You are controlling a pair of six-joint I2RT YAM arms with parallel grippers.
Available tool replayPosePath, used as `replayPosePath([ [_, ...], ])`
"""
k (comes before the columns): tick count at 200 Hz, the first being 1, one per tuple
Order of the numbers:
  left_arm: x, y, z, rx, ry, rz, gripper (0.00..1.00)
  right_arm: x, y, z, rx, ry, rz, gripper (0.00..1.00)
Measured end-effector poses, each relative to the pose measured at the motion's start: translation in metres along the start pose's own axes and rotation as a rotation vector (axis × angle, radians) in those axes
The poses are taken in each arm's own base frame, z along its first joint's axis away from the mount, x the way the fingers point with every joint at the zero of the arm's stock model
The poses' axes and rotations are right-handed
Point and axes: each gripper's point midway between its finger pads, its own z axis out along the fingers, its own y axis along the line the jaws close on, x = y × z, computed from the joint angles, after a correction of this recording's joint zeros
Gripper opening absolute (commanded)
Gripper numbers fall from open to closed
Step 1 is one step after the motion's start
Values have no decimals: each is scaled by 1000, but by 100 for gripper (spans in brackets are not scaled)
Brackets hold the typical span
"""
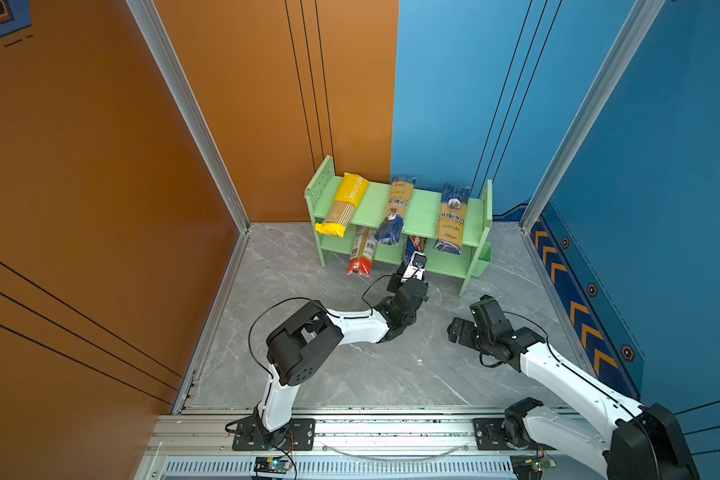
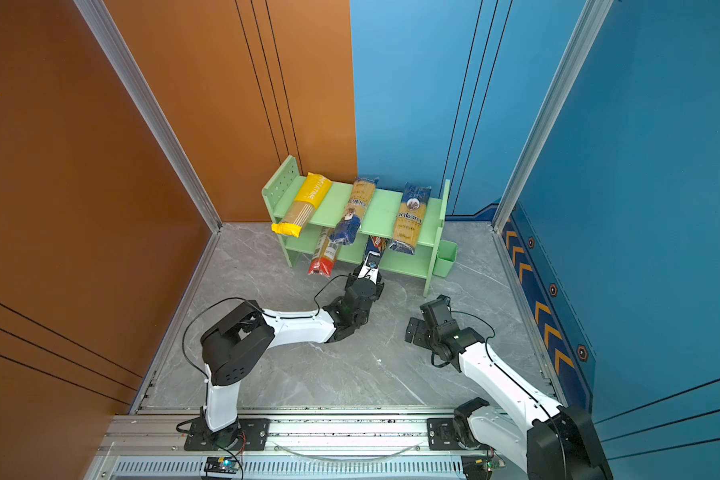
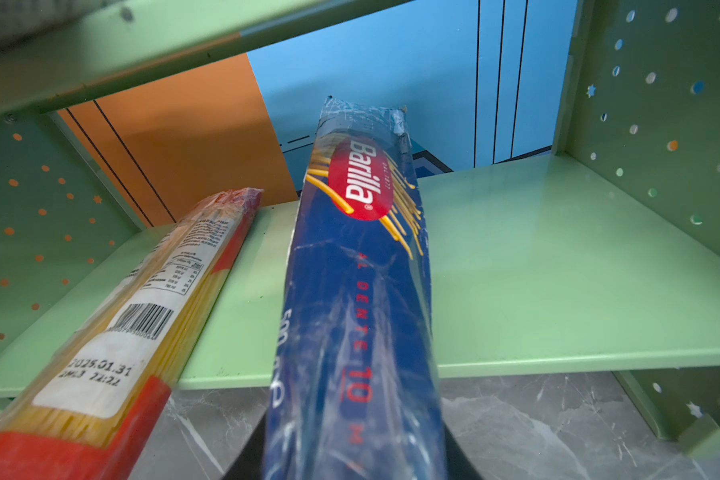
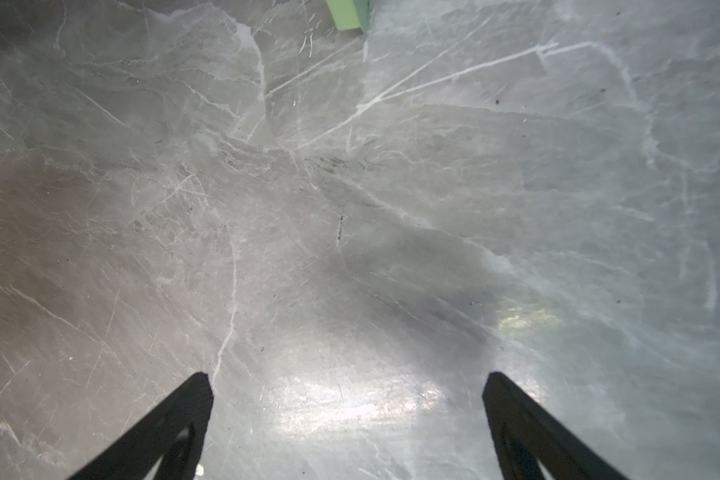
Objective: Place and organize the pasta boxes and bags onto the shelf
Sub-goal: 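Push the Barilla box onto the lower tier beside the red-topped bag, then slide the Barilla box deeper under the upper shelf with the left gripper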
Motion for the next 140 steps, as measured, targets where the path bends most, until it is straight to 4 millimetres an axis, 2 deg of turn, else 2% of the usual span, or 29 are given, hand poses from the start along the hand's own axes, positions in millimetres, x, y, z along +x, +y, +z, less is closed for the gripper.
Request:
replayPosePath([
  [44, -3, 9, 6, -20, -3, -8, 0, -1, -1, 0, 3, -1, 4, 100],
  [88, -6, 8, 7, -20, -9, -15, 0, -1, -1, 0, 3, -1, 4, 100],
  [140, 7, 4, 11, -18, 10, 4, 0, -1, -1, 0, 3, -1, 4, 100],
])
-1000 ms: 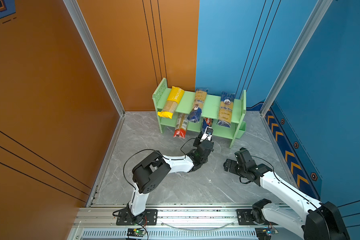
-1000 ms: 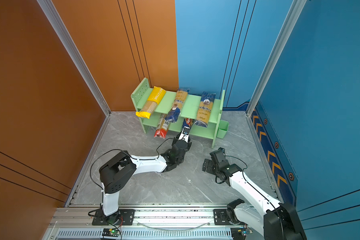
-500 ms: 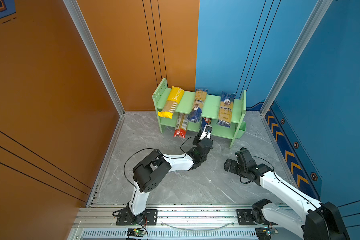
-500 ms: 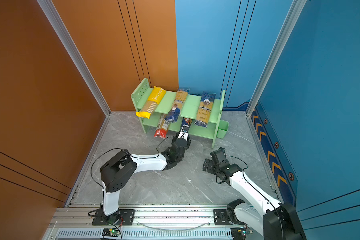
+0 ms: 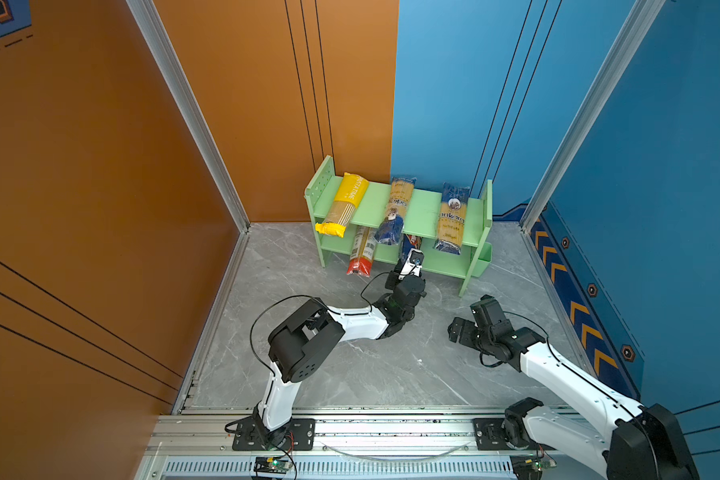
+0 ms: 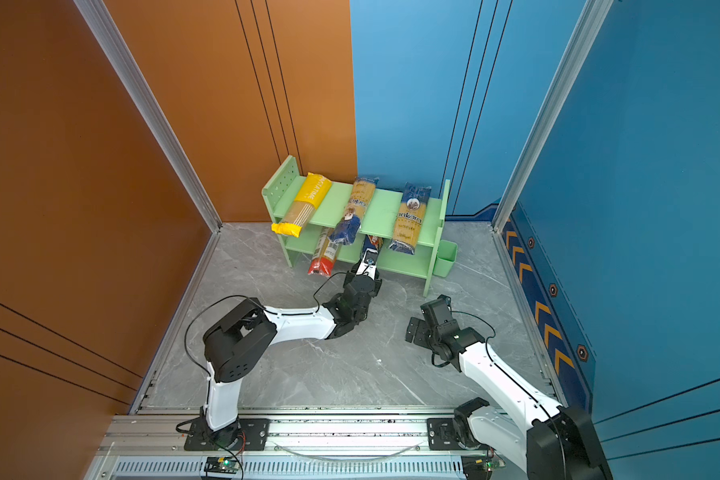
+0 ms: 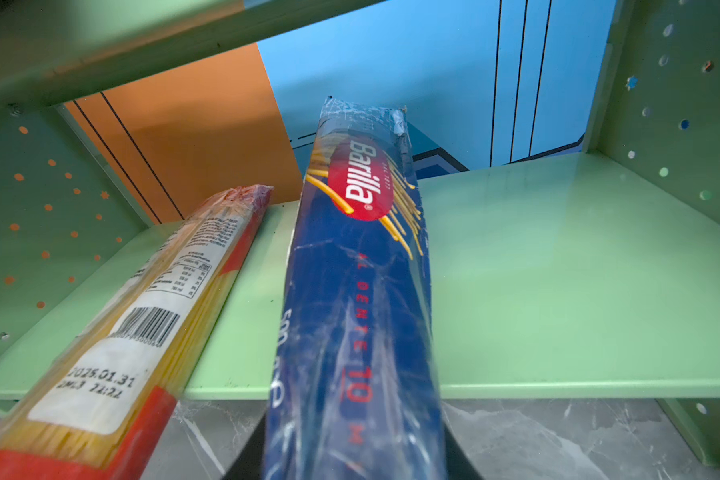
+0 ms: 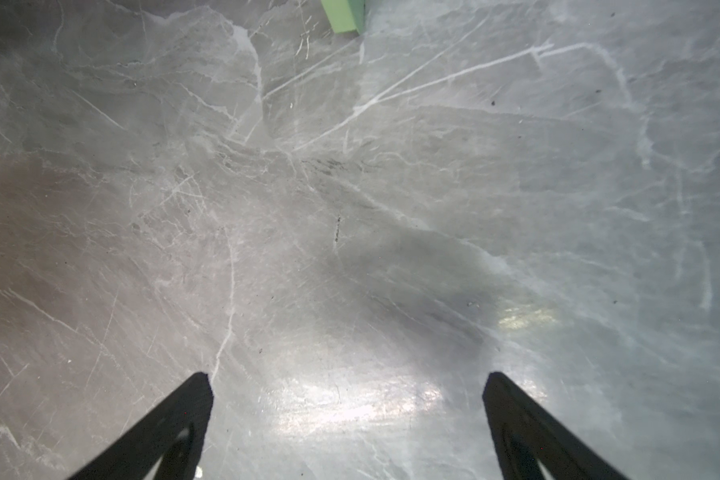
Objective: Place and organize the pasta boxes and bags onto the shelf
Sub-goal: 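Slide the Barilla box deeper under the upper shelf with the left gripper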
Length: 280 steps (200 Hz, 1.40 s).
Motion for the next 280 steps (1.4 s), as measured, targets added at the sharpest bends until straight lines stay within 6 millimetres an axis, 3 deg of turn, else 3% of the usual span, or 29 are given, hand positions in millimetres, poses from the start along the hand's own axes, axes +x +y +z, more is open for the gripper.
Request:
replayPosePath([
  [36, 5, -4, 3, 6, 7, 7, 0, -1, 0, -1, -2, -3, 0, 100],
  [114, -7, -5, 5, 7, -13, -12, 0, -2, -3, -1, 0, -7, -1, 100],
  [198, -1, -7, 7, 9, -5, -5, 7, -2, -4, -1, -1, -6, 0, 100],
  [238, 0, -9, 7, 18, -4, -3, 15, -2, -4, -1, -4, -3, 5, 100],
  [280, 0, -11, 7, 27, -4, -3, 16, -2, -3, -2, -13, -2, 5, 100],
])
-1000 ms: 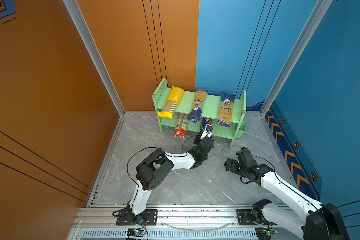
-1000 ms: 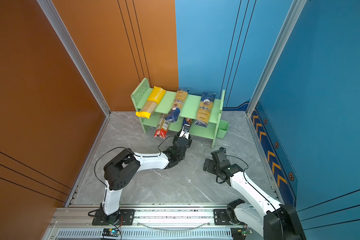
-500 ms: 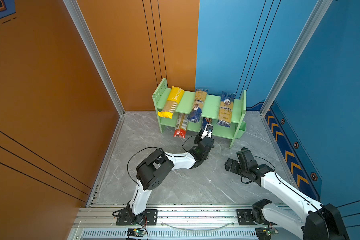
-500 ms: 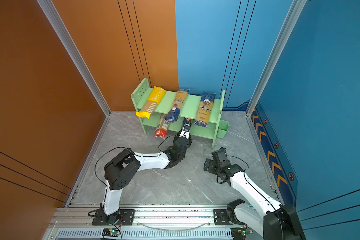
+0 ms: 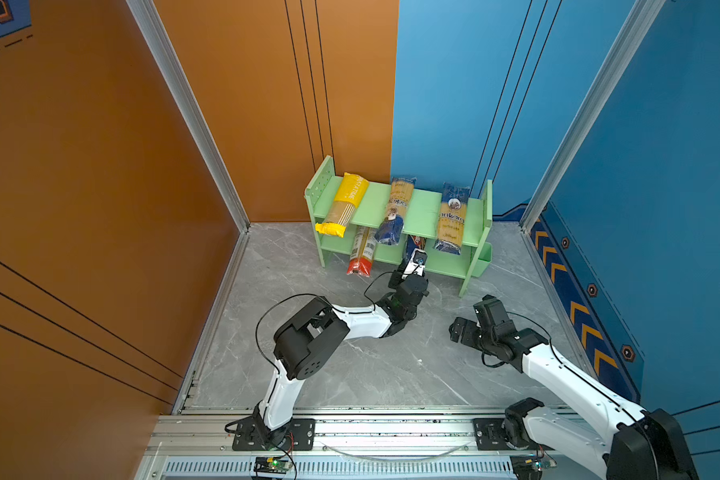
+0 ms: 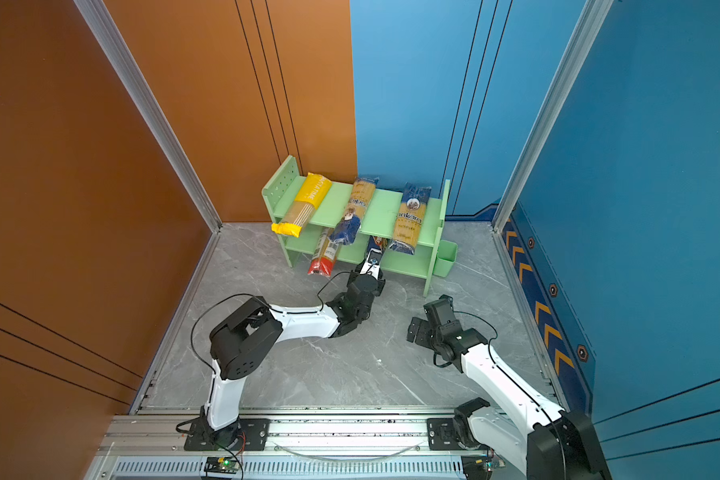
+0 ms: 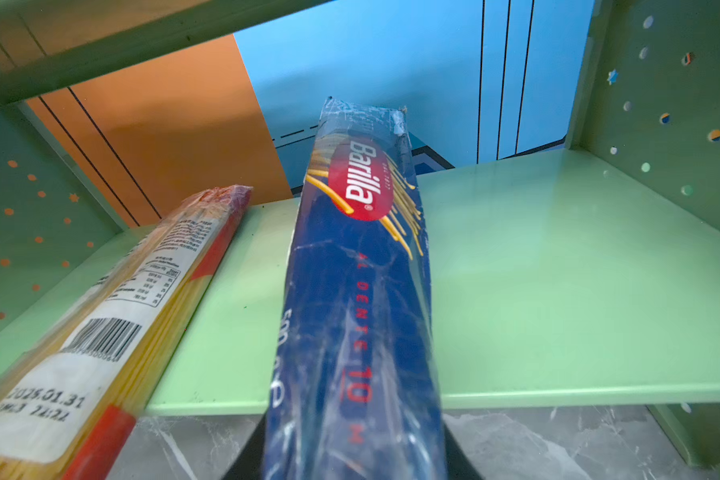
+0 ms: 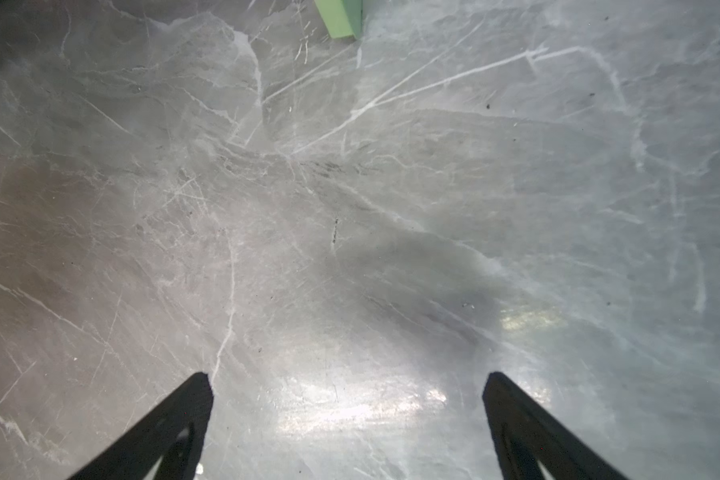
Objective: Place and organize the pasta boxes and bags onto the shelf
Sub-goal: 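Slide the Barilla box deeper under the upper shelf with the left gripper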
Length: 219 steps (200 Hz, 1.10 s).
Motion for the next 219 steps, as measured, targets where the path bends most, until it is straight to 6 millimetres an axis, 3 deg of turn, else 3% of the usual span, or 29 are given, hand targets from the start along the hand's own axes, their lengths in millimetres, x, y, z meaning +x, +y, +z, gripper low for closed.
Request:
replayPosePath([
  [34, 0, 0, 0, 0, 0, 0, 18, 2, -2, 0, 1, 0, 1, 100],
  [53, 1, 0, 0, 0, 1, 1, 34, 2, -4, -1, 5, 1, 5, 100],
  [129, 0, -2, -1, 3, 0, 18, 34, 2, -5, -3, 4, -3, 8, 100],
  [219, -6, -5, -2, 6, -31, 11, 44, 3, -9, -4, 7, -5, 15, 100],
])
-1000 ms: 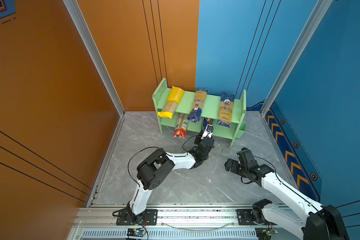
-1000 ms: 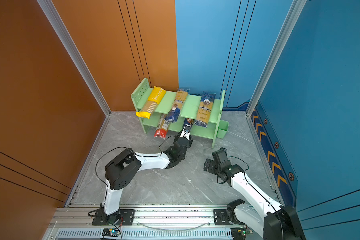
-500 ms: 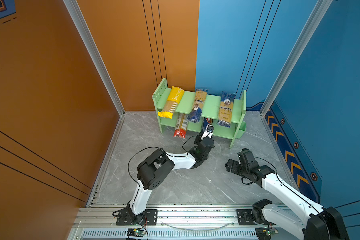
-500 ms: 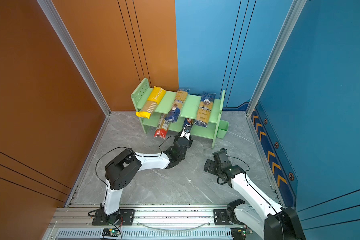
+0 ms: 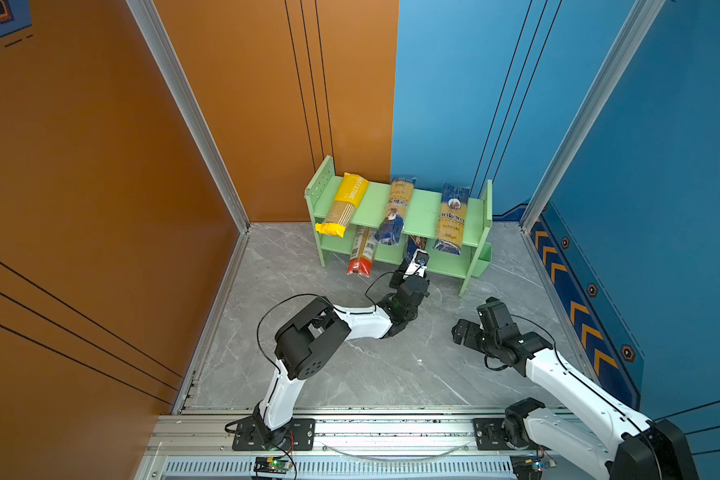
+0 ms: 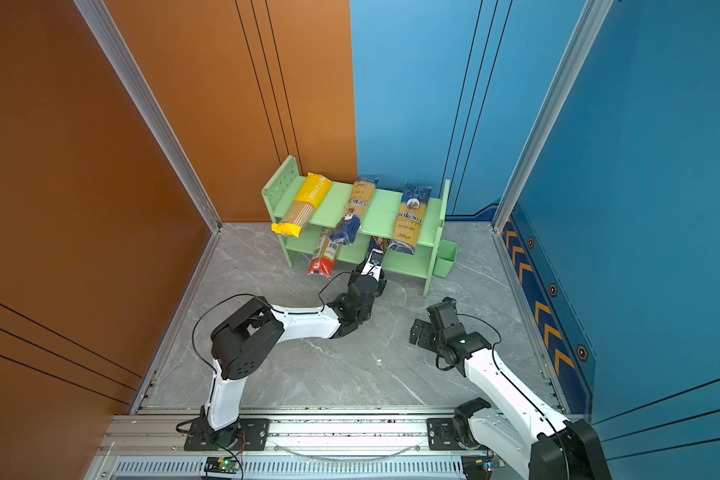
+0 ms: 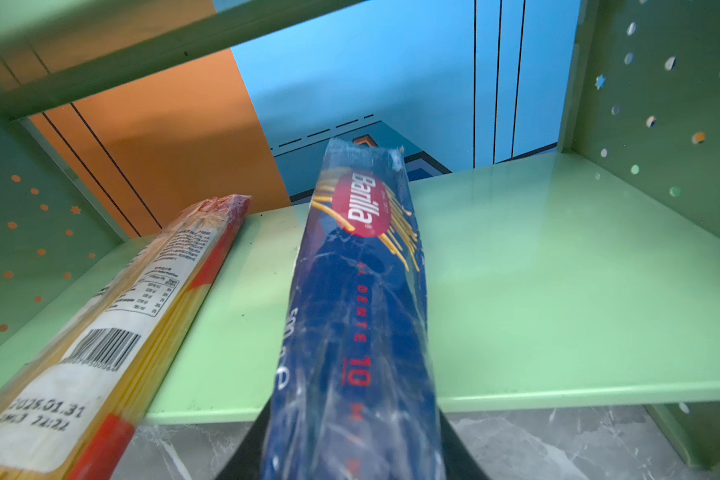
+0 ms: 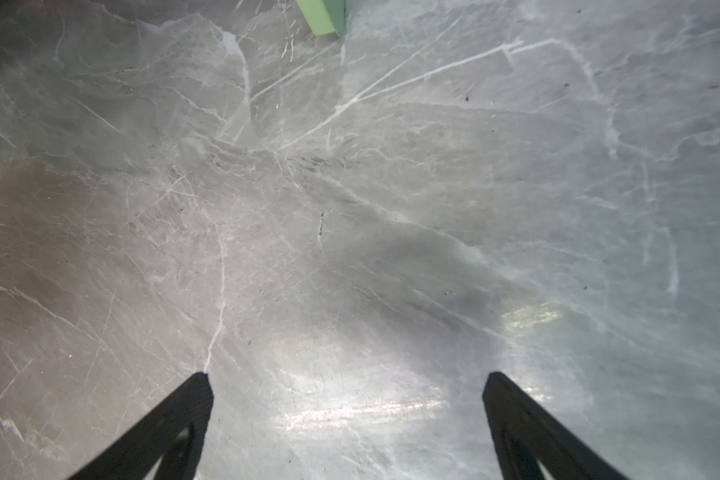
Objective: Place and organize the pasta boxes and bags onto the shelf
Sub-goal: 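Slide the Barilla box deeper under the upper shelf with the left gripper, then open the left gripper and draw it back from the shelf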
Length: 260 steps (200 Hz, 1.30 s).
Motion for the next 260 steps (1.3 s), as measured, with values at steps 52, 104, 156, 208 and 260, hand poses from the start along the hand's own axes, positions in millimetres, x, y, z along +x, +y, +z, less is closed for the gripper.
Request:
replayPosePath([
  [52, -15, 2, -1, -7, -53, -49, 47, 1, 0, 0, 0, 2, 1, 100],
  [104, -24, 4, -4, -29, -87, -64, 56, 0, 0, -1, -3, -2, 1, 100],
  [156, -36, 6, -8, -45, -130, -96, 58, -2, 0, -2, -7, -10, 6, 100],
  [208, -28, 4, -14, -43, -121, -74, 65, -1, -1, -4, -5, -7, 2, 100],
  [260, -21, -1, -45, -28, -103, 1, 77, 4, -7, -4, 14, 17, -15, 100],
])
